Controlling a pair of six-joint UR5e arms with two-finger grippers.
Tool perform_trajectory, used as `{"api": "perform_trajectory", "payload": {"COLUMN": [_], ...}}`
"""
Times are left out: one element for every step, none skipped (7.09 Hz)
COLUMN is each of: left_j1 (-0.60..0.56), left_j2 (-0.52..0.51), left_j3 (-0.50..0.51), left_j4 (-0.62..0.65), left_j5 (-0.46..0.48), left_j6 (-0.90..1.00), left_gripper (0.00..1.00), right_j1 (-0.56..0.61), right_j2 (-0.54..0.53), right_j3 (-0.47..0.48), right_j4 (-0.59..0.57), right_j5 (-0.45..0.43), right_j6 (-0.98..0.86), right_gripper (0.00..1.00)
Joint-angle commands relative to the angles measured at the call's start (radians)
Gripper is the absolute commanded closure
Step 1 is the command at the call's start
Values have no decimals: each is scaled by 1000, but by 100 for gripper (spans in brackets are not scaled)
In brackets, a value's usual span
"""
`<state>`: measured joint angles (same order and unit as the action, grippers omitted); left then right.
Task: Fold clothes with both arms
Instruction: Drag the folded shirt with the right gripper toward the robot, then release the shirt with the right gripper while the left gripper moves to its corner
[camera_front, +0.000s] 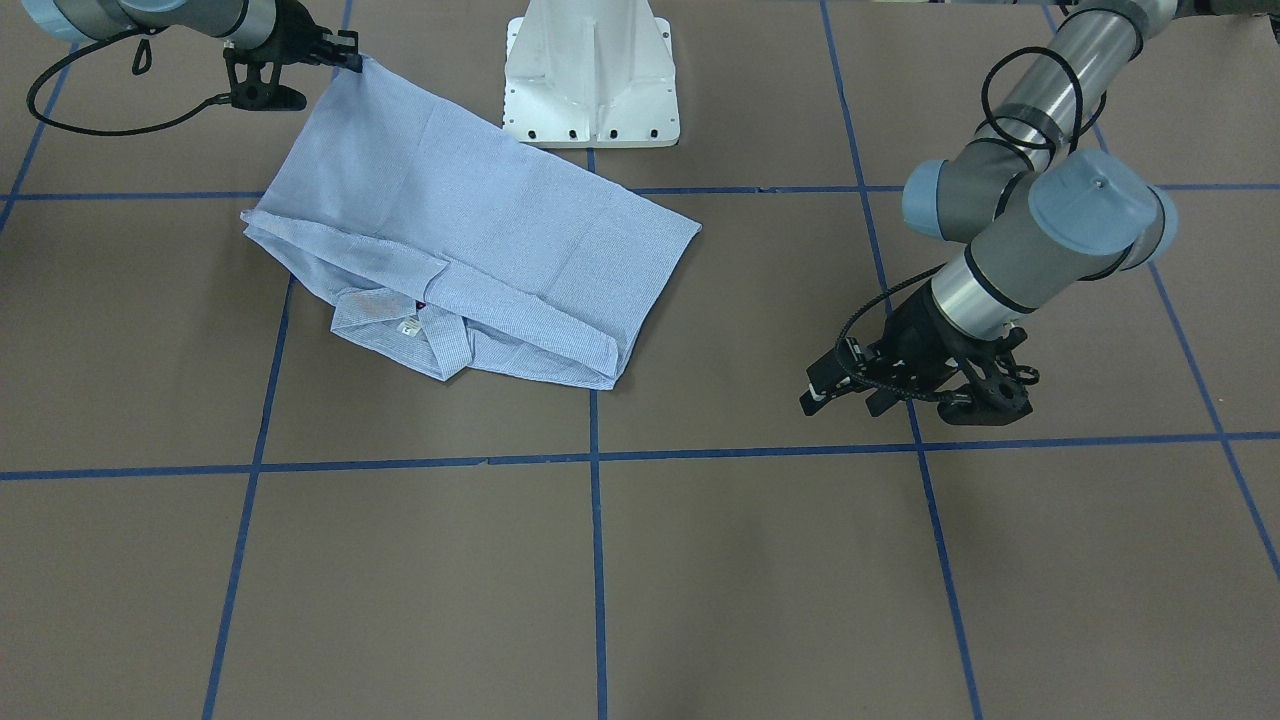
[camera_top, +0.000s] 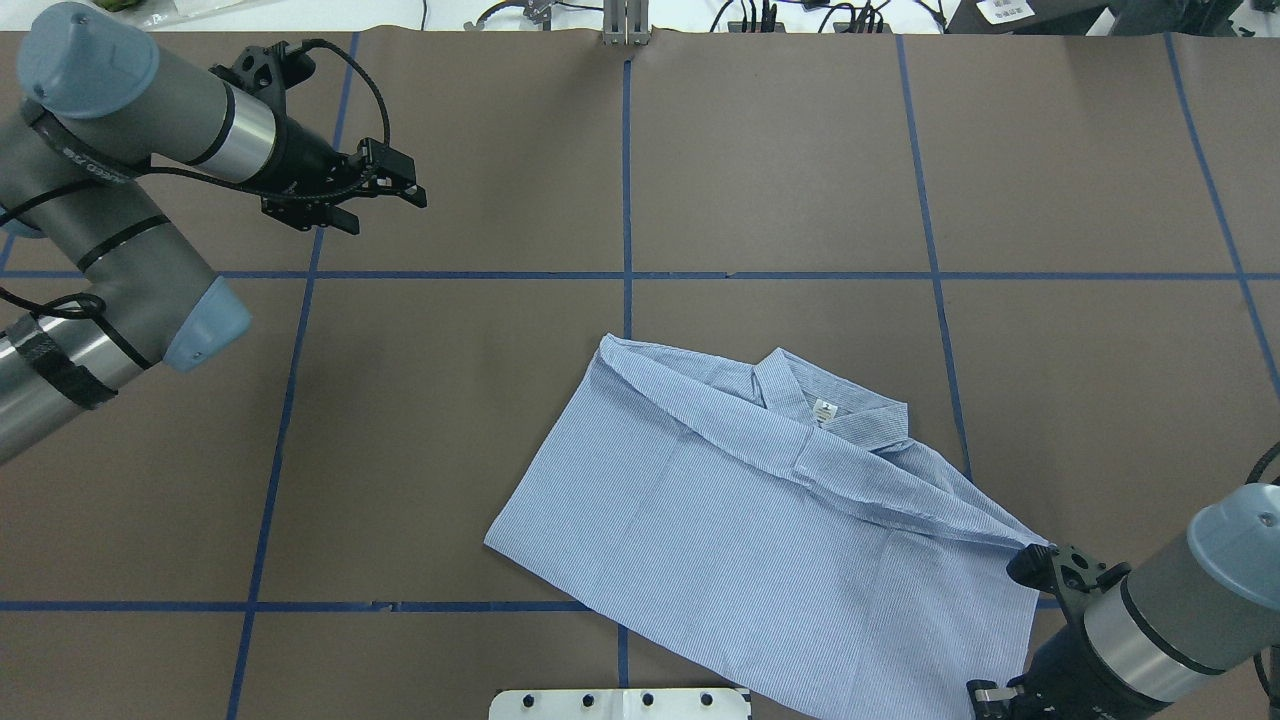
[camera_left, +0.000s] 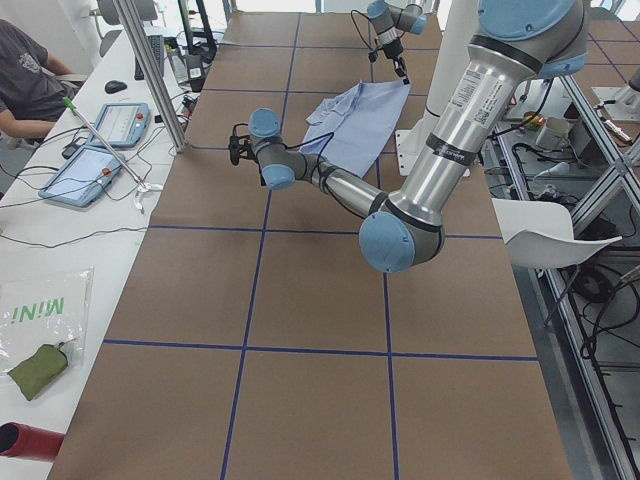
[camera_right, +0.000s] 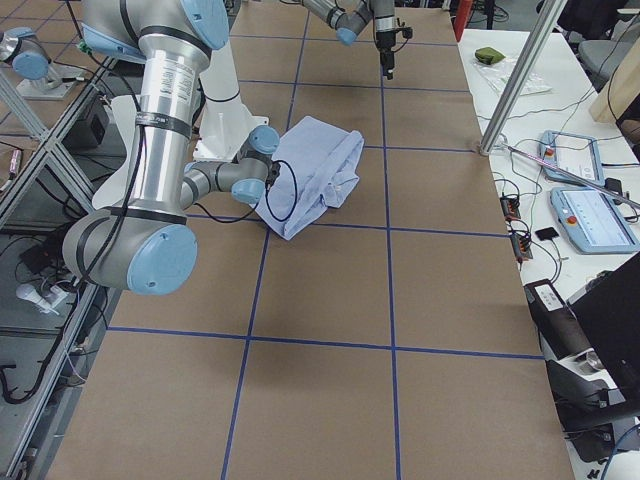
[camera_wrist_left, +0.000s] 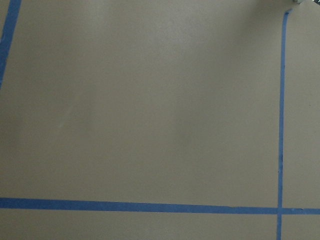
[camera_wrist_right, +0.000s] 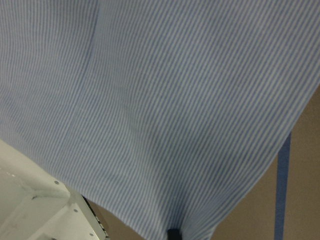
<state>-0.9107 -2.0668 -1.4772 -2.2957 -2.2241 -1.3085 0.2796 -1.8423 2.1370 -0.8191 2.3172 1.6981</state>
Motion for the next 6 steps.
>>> {"api": "perform_trajectory", "payload": {"left_j1": [24,64,122,181,250,344], "left_j2": [32,101,140,140,140,139], "left_j3": [-88,-183,-252,-274,-284,-288], "left_j4": [-2,-1,-1,-2,-2,-1], "left_j5": [-6,-11,-3,7,61,154], "left_j6": [0,-23,-123,-235,-341,-464], "left_gripper": [1,1,1,2,2,2], "right_j1": [108,175,249,315,385,442], "right_j2": [11,38,64,81,101,124], "right_j3": [0,-15,-14,-12,-9,-8], "right_j4": [3,21,21,21,20,20], "right_j5": [7,4,5,5,7,7], "right_j6": [-3,-35,-87,-125,-165,-172], "right_gripper": [0,0,0,0,0,0]}}
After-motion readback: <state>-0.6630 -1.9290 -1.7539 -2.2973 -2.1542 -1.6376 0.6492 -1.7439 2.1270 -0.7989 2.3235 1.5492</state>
